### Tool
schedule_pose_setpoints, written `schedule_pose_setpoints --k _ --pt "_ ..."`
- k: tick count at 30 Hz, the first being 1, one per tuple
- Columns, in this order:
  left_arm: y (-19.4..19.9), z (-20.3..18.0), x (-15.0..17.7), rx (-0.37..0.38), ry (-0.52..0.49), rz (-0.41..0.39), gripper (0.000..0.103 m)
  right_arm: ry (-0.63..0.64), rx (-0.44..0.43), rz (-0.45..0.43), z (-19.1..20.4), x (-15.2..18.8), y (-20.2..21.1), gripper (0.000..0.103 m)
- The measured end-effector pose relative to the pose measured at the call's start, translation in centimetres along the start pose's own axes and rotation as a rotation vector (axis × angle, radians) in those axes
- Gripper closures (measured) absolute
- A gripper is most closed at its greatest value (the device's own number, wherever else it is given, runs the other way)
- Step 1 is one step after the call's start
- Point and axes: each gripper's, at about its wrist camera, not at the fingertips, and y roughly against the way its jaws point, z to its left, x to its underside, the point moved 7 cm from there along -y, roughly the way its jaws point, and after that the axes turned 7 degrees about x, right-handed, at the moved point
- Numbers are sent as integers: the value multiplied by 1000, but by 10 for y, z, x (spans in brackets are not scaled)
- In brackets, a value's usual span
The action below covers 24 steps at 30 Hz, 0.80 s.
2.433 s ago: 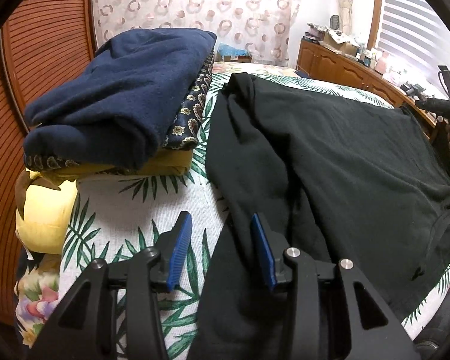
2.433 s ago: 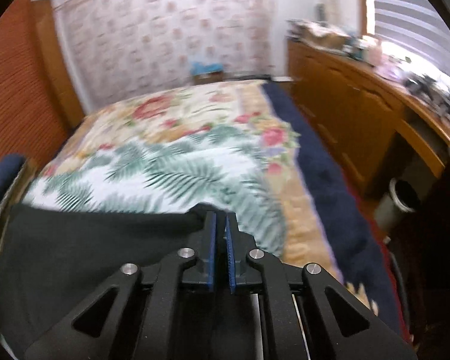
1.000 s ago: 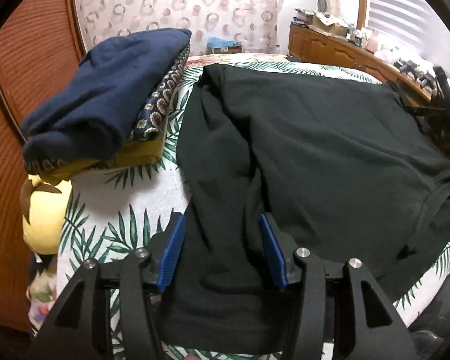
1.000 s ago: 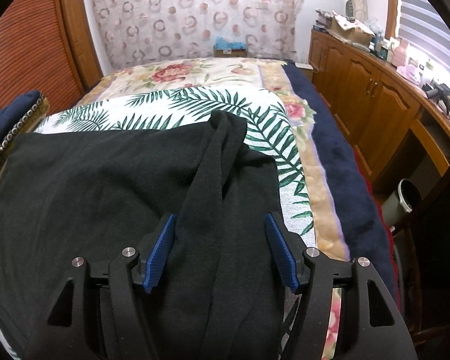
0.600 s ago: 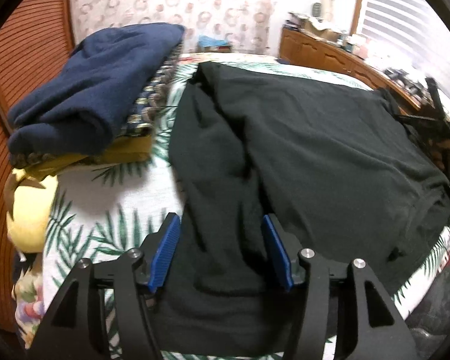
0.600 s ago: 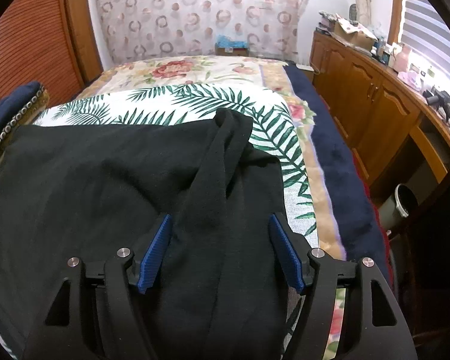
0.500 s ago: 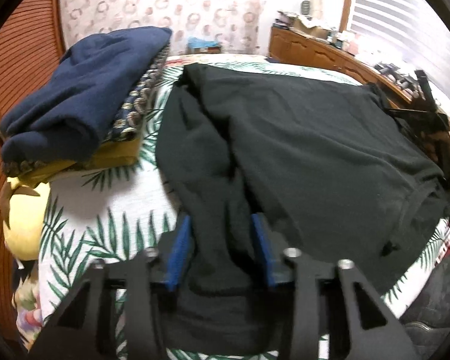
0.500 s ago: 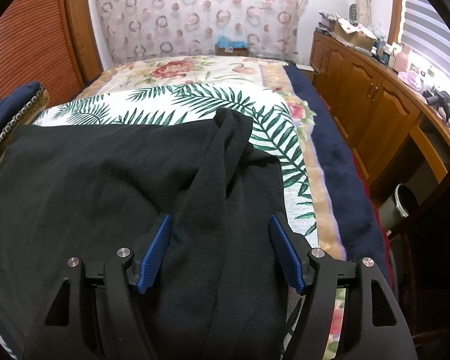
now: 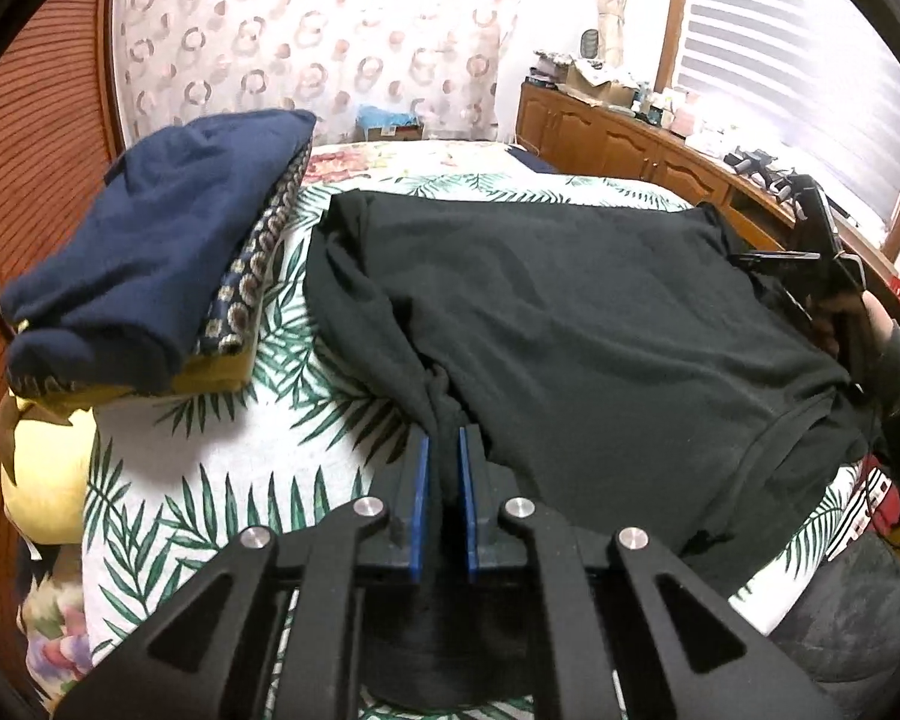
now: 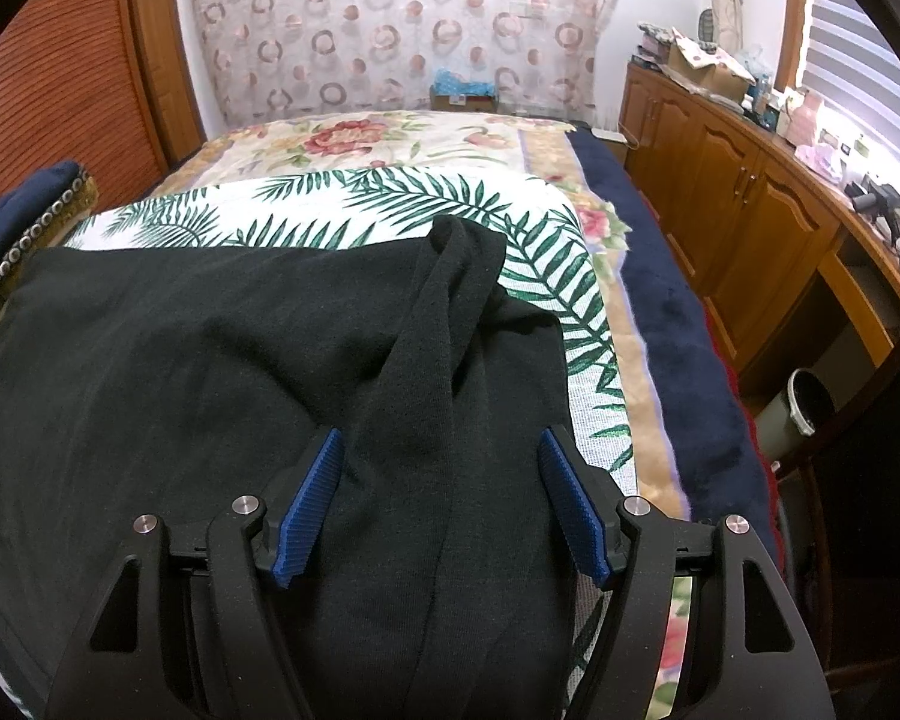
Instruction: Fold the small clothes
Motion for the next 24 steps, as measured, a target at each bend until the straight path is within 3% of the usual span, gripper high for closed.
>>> schedule_pose_setpoints --k 13,19,24 --pt "6 -16 -17 19 -26 -54 98 -1 -1 0 1 0 0 33" --pt "6 -45 -45 102 -58 -98 99 15 -20 -1 4 0 3 33" --pt "-4 -93 -77 192 -136 -108 99 -16 -69 -72 -3 1 38 33"
